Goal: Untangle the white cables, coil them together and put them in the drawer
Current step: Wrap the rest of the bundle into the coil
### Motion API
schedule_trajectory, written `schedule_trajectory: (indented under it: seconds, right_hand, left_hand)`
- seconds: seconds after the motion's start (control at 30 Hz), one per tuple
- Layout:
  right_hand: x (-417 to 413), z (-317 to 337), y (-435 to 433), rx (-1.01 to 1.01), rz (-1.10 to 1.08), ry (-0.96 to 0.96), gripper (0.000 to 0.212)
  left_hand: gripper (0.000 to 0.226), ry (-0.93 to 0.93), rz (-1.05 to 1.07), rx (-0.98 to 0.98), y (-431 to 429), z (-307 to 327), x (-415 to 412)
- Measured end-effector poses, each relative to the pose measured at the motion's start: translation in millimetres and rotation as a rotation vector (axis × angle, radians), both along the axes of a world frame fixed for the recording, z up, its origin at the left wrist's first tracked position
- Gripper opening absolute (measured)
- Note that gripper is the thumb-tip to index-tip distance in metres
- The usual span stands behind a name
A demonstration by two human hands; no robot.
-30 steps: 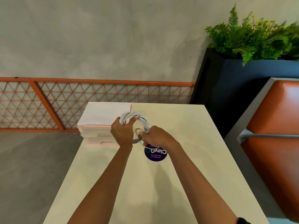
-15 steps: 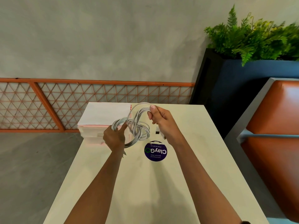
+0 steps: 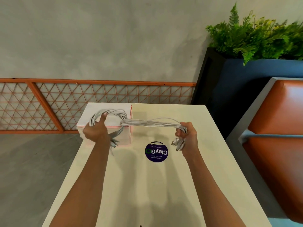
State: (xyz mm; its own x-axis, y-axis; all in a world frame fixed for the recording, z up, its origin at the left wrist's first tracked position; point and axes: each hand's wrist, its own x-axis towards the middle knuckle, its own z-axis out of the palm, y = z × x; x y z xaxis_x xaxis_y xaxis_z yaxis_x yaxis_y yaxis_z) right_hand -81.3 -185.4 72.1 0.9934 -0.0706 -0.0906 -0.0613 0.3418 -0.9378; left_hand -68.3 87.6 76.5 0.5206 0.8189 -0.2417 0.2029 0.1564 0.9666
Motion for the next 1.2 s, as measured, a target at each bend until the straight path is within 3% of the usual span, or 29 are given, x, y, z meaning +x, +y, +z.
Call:
schedule_trajectory:
  seconds: [0.2, 0.33, 0.47, 0.57, 0.7, 0.77, 0.87, 0.93, 1.0, 1.07, 1.2]
  right_hand:
    - [5, -44, -11, -0.306, 0.056, 0.072, 0.038]
    - [2, -54, -8, -0.451, 0.149, 0.132, 0.034]
    - [5, -49, 9, -0.642, 0.37, 0.24, 0.032]
    - [9, -31, 36, -0.702, 0.361, 0.13, 0.038]
    - [8, 18, 78, -0.667, 0.501, 0.051, 0.072]
    - [10, 29, 93, -0.685, 0.639, 0.115, 0.064]
    - [9, 31, 103, -0.547, 0.631, 0.242, 0.048]
    - [7, 33, 110, -0.69, 0.573, 0.238, 0.05]
    - [7, 34, 113, -1.049, 0.452, 0.139, 0.053]
    - [10, 37, 111, -1.252, 0.364, 0.032, 0.048]
    - [15, 44, 93, -1.118, 0.467, -0.22, 0.039]
  left_hand:
    - [0.046, -0.413, 0.103, 0.034, -17, 35, 10]
    - [0.033, -0.505, 0.043, 0.07, -29, 42, 13]
    - [0.037, -0.554, -0.029, 0.209, -44, 43, 10]
    - [0.032, -0.557, -0.085, 0.279, -57, 39, 9]
    - [0.021, -0.544, -0.133, 0.334, -70, 33, 7]
    - [0.021, -0.525, -0.141, 0.333, -72, 31, 6]
    - [0.025, -0.481, -0.136, 0.35, -71, 26, 6]
    - [0.026, -0.443, -0.133, 0.383, -69, 23, 5]
    - [0.028, -0.411, -0.141, 0.445, -68, 18, 5]
    - [0.034, -0.381, -0.155, 0.512, -65, 11, 5]
    - [0.048, -0.285, -0.127, 0.623, -52, 0, 8]
